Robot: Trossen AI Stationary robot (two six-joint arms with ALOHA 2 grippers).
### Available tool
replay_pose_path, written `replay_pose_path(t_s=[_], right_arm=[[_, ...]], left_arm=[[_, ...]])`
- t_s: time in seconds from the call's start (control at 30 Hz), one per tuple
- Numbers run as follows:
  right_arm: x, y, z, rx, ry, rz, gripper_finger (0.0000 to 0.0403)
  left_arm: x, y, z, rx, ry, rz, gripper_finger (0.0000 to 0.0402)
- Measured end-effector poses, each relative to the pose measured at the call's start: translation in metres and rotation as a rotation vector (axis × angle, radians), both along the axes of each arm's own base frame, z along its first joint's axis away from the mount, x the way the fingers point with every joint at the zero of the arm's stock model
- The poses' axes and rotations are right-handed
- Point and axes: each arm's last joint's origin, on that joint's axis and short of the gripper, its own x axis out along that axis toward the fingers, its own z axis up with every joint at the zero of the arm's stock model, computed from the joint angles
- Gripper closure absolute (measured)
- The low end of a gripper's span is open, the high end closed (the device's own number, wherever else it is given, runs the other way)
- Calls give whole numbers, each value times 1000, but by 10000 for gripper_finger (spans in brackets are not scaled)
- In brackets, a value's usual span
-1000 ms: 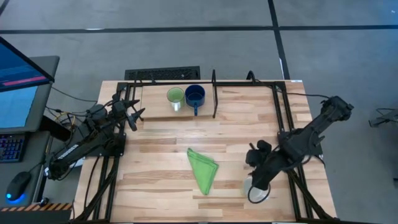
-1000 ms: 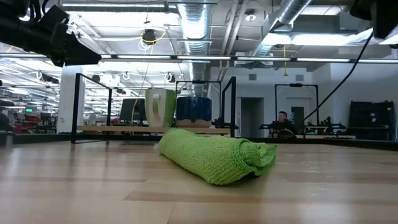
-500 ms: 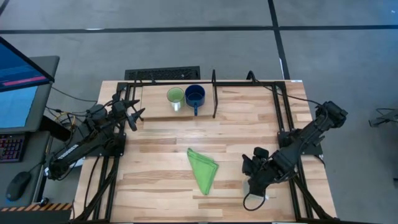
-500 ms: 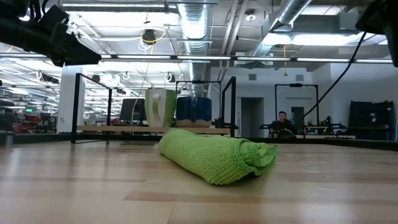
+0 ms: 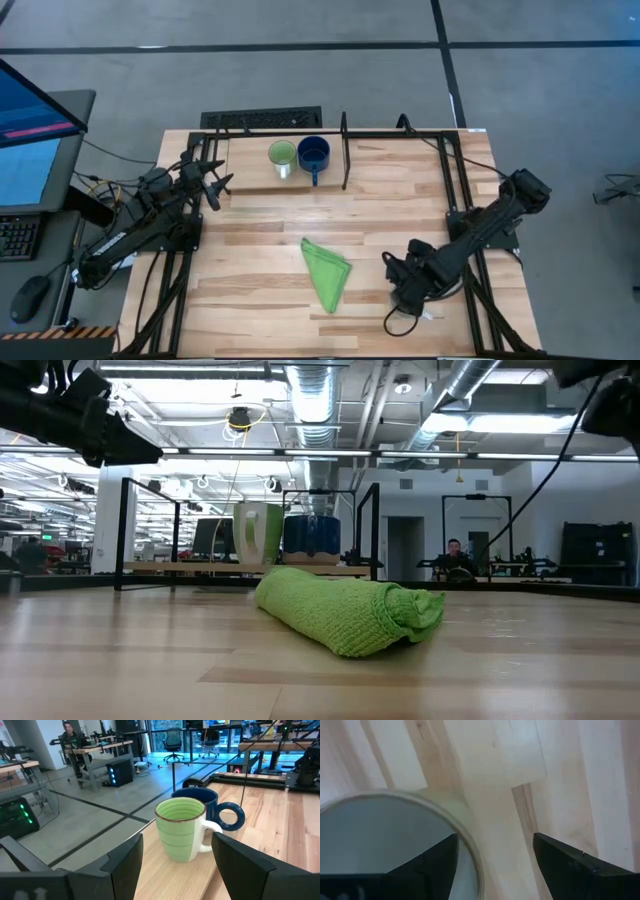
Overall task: Stack small to large cups/mugs on shelf
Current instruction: Move the white mug to the center of the table
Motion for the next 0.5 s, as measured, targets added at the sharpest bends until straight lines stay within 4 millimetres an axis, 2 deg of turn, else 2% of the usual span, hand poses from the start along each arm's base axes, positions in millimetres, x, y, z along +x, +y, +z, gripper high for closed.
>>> replay_pose_path(t_s=[0.5], right_arm=[[9,-2,-4,20,-18,-26,124]], left_arm=[[0,0,0,-1,-1,1,173]])
